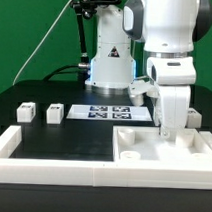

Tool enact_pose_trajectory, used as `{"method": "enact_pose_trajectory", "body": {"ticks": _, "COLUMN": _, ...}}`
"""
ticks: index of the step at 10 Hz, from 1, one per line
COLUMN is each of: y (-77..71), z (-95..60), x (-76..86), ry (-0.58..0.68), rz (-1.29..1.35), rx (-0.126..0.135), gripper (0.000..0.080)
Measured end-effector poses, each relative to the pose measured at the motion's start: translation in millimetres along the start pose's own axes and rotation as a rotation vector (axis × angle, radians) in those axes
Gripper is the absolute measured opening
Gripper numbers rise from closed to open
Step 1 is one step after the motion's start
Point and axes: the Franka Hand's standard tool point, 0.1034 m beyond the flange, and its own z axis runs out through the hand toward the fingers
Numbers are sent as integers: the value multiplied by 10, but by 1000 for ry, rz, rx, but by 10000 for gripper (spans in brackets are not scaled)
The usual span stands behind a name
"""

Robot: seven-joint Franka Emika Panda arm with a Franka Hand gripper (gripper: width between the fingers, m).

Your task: Assemble square table

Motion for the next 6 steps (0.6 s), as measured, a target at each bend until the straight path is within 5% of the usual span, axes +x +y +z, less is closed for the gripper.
{"method": "enact_pose_trajectory", "body": {"ticks": 2, "y": -1, "z": 3, "x": -5, "ry": 0, "rz": 1, "rx": 1, "gripper": 58}}
{"method": "enact_pose_trajectory", "body": {"ticks": 5, "y": -3, "z": 8, "x": -13, "ry": 0, "rz": 3, "rx": 2, "gripper": 535}}
{"method": "enact_pose_trajectory", "body": {"ticks": 6, "y": -3, "z": 9, "x": -15, "ry": 0, "rz": 3, "rx": 2, "gripper": 614}}
